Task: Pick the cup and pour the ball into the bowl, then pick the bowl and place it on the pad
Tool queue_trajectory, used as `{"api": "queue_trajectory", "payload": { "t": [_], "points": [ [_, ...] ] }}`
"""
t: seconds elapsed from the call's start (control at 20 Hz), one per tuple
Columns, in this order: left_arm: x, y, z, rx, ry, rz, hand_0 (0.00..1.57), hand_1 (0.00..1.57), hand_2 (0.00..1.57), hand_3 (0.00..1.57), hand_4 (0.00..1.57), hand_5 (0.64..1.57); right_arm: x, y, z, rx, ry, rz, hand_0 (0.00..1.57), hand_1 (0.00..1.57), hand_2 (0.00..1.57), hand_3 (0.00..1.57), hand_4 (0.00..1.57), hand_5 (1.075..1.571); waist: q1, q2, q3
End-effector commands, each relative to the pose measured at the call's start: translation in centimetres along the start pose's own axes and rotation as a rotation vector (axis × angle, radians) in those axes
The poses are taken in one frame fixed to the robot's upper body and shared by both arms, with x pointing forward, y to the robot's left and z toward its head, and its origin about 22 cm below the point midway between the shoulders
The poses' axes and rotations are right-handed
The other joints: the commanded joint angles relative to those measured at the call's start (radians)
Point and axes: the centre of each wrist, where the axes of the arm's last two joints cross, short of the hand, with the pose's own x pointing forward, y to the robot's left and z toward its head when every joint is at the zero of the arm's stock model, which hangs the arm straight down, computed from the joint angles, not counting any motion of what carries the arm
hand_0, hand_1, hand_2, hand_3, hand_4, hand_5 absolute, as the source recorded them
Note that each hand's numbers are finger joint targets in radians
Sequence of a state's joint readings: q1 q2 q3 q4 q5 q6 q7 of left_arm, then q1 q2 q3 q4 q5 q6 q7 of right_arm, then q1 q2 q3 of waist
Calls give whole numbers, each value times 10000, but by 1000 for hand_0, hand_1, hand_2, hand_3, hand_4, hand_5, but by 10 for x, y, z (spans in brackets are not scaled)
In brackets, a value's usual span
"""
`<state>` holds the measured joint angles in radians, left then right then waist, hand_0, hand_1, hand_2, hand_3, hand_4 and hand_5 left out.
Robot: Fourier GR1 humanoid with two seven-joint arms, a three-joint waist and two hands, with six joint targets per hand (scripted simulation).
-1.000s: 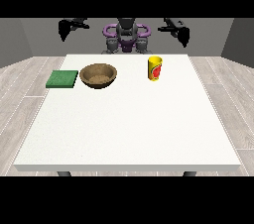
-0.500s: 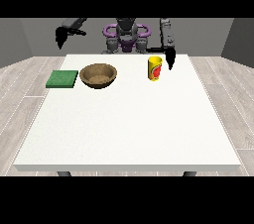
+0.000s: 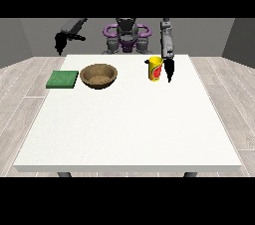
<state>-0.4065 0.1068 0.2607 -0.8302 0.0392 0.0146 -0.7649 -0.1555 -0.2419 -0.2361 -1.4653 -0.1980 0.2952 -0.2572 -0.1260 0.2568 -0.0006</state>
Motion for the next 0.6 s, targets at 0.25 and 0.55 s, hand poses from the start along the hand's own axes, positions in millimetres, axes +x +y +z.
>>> {"api": "queue_trajectory", "payload": {
  "t": [0.25,0.55],
  "points": [
    [-24,-24,12,83,268,-98,0,0,0,0,0,1526,-20,-19,15,-63,-48,111,0,0,0,0,0,1571,-34,31,5],
    [-35,-25,40,-58,-536,-3030,1286,1286,1571,1571,1403,1268,12,-17,-11,155,-294,197,0,0,0,0,0,1570,-522,295,6]
  ]
}}
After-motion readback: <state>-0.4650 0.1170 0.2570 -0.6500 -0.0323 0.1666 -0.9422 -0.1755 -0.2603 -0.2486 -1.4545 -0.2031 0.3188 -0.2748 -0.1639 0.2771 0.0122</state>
